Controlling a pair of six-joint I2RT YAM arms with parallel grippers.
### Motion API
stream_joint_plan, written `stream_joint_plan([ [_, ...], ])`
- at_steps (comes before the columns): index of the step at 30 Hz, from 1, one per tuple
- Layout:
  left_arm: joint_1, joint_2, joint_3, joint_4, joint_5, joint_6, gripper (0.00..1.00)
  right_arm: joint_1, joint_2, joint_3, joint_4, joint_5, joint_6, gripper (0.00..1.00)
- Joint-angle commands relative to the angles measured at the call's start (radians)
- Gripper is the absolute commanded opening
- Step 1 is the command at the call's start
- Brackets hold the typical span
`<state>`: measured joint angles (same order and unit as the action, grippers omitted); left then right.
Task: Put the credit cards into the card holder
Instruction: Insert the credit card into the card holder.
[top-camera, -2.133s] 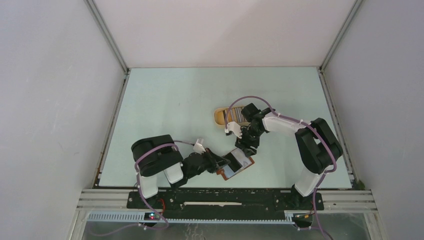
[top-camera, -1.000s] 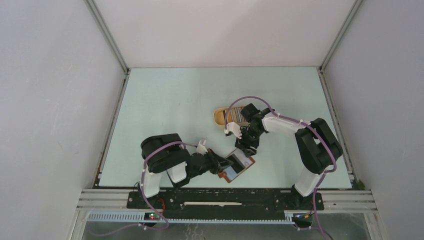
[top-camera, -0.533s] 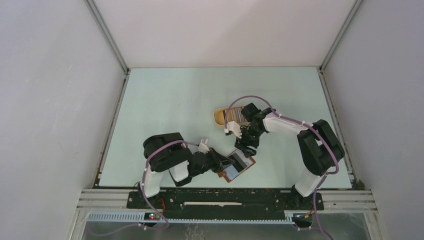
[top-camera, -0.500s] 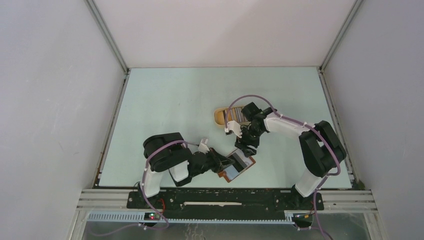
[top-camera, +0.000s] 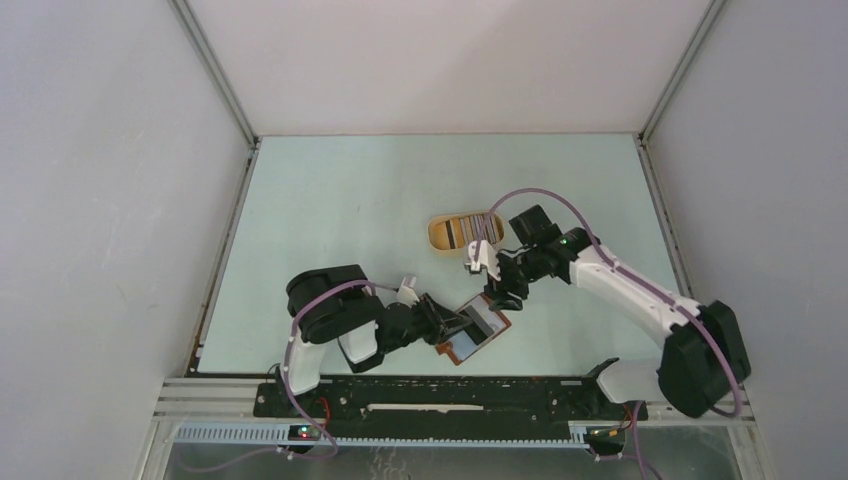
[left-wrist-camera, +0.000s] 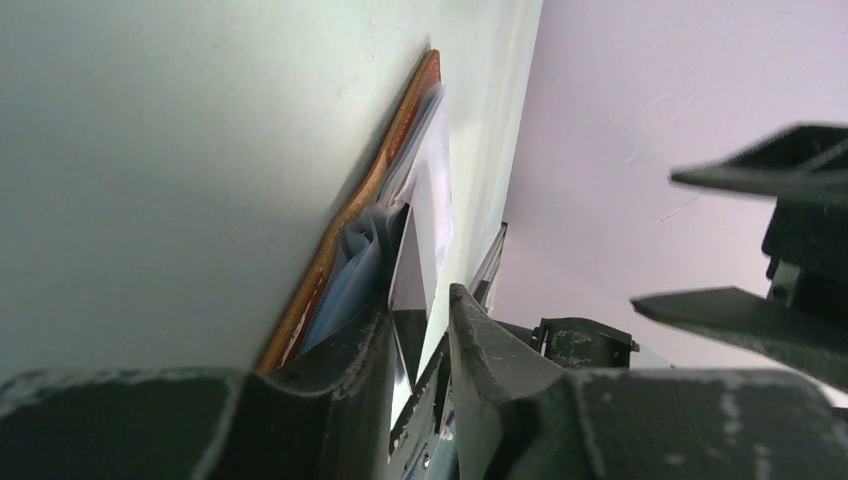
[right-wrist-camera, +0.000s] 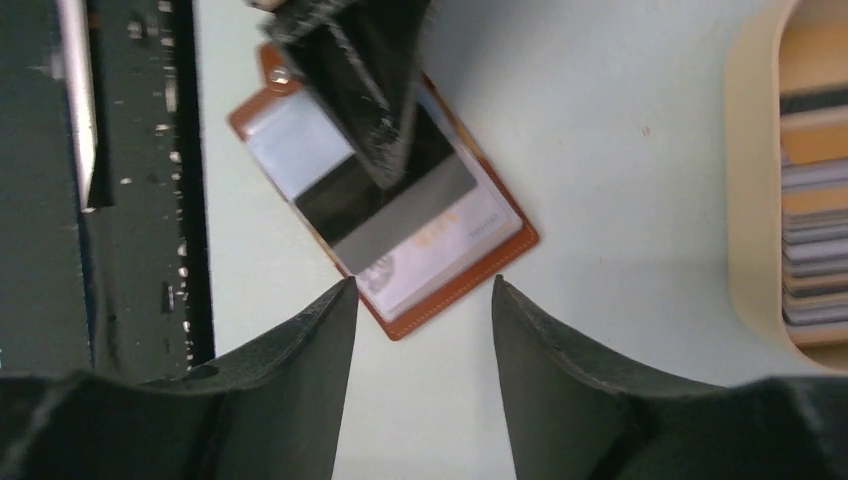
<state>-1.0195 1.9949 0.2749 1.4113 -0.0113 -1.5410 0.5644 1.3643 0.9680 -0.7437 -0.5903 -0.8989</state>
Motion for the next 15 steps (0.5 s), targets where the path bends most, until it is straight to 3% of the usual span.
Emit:
stream_joint_plan([
  [1, 0.008, 0.011, 0.016, -0.016, 0.004, 0.046, 0.32, 0.021, -0.119, -0.071, 0.009, -0.191, -0.163, 0.56],
  [4, 0.009, 0.011, 0.016, -0.015, 0.004, 0.051, 0.35, 0.071, -0.149, -0.119, -0.007, -0.243, -0.308, 0.39],
  [9, 0.009, 0.01, 0.016, -0.012, 0.004, 0.055, 0.39, 0.23, -0.106, -0.166, 0.153, -0.082, -0.227, 0.18],
  [15, 0.009, 0.011, 0.015, -0.011, 0.004, 0.056, 0.41, 0.355, 0.003, -0.167, 0.262, 0.091, -0.161, 0.09],
])
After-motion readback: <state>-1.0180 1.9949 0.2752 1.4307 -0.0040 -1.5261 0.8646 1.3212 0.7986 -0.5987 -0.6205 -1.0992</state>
